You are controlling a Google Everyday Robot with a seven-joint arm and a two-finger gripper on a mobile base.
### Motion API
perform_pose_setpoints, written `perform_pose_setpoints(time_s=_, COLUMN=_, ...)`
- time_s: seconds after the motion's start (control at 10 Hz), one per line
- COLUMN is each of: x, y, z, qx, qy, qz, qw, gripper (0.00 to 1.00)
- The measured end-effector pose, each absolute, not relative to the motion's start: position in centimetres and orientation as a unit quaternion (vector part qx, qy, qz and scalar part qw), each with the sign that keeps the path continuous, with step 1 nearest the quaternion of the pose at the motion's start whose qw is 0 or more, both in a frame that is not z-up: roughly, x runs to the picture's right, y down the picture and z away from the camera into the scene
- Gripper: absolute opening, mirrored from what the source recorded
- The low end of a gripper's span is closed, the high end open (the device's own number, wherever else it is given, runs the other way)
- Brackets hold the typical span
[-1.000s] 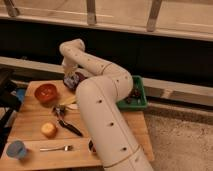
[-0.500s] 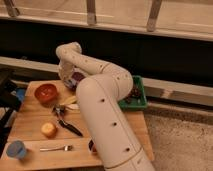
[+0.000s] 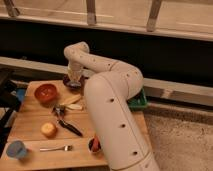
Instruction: Wipe purple bowl with towel
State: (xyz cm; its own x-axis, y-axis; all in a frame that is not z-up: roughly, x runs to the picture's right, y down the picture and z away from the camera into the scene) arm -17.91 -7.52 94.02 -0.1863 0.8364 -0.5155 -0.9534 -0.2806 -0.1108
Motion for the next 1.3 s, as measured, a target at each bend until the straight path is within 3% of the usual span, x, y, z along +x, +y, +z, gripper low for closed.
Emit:
perform_pose_setpoints(time_s=0.8, x=-29.0, y=-9.5, z=95.2, qx=-0.276, qy=0.075, qz=0.695, qw=0.660, gripper=0.00)
perform_pose_setpoints(time_s=1.3, x=-25.3, y=-7.5, z=93.6, qx=-0.260, qy=0.110, qz=0.703, qw=0.653, gripper=0.00)
